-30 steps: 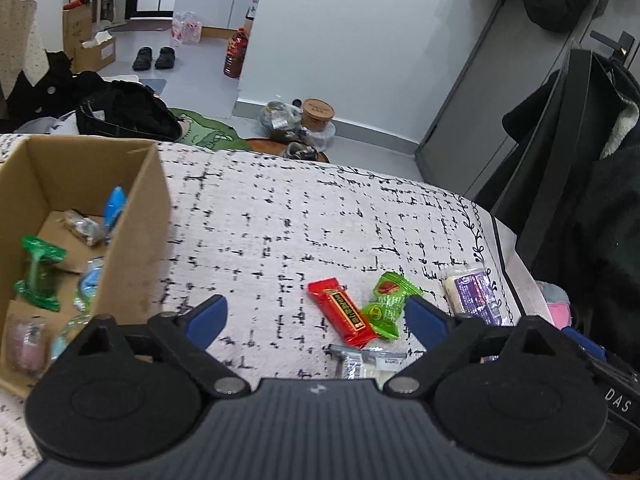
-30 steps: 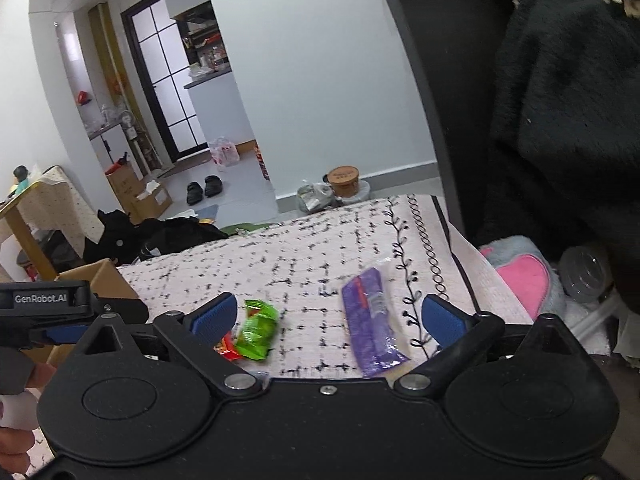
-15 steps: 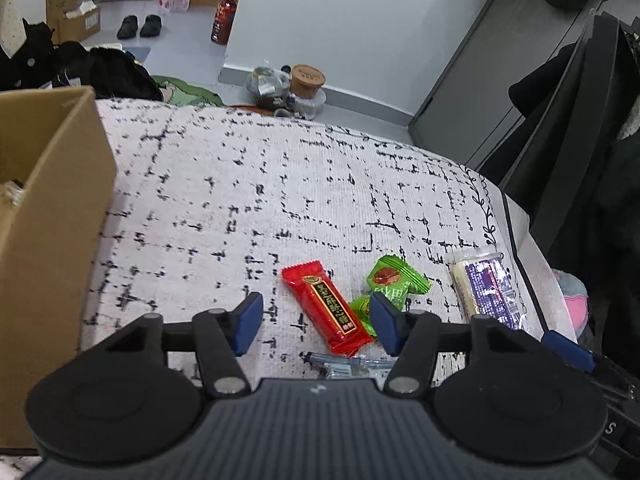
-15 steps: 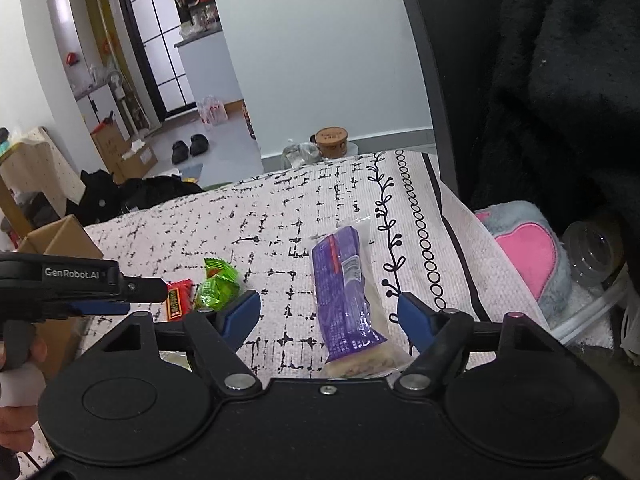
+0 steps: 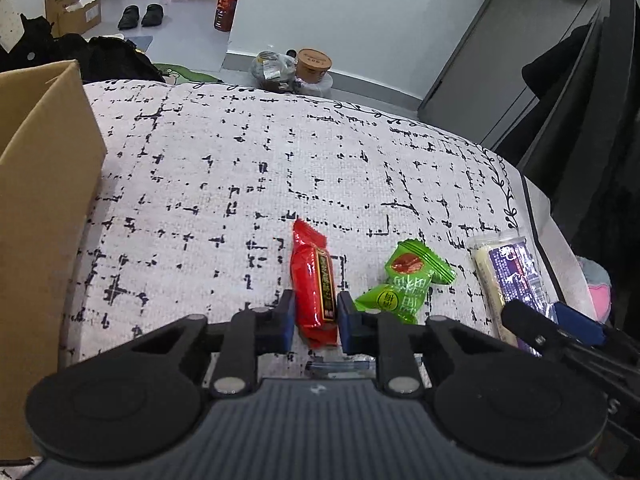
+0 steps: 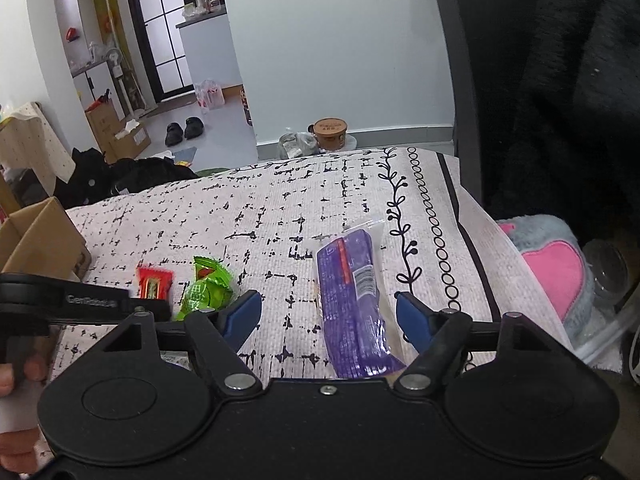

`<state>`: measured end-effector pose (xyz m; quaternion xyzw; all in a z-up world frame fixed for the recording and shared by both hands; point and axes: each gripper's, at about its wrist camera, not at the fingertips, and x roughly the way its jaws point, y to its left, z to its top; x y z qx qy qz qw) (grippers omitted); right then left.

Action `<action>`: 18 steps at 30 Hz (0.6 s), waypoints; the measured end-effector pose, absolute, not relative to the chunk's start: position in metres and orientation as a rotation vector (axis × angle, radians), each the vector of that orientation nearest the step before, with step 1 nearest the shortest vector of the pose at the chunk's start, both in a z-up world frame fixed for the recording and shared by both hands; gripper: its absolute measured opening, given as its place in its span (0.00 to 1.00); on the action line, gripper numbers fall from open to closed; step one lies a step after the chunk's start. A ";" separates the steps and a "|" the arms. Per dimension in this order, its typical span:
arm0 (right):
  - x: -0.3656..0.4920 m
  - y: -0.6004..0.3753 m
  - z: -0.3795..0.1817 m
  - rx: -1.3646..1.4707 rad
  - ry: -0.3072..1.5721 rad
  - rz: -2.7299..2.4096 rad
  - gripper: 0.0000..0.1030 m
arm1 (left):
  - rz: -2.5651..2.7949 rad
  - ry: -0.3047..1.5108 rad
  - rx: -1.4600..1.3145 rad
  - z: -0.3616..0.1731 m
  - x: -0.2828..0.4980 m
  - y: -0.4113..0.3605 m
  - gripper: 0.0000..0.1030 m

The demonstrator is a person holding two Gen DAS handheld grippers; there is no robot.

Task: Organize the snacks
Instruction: 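Grasp red candy bar with left gripper while right gripper grasps purple bread pack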

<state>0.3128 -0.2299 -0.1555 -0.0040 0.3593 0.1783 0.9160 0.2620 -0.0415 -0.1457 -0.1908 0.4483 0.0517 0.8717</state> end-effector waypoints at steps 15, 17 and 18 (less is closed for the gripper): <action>0.314 -0.216 -0.174 -0.088 0.779 0.320 0.33 | 0.131 0.869 -0.371 -0.118 0.240 -0.025 0.19; 0.312 -0.217 -0.173 -0.063 0.782 0.327 0.31 | 0.132 0.864 -0.370 -0.115 0.236 -0.023 0.19; 0.311 -0.218 -0.172 -0.050 0.779 0.334 0.31 | 0.133 0.861 -0.369 -0.113 0.234 -0.023 0.19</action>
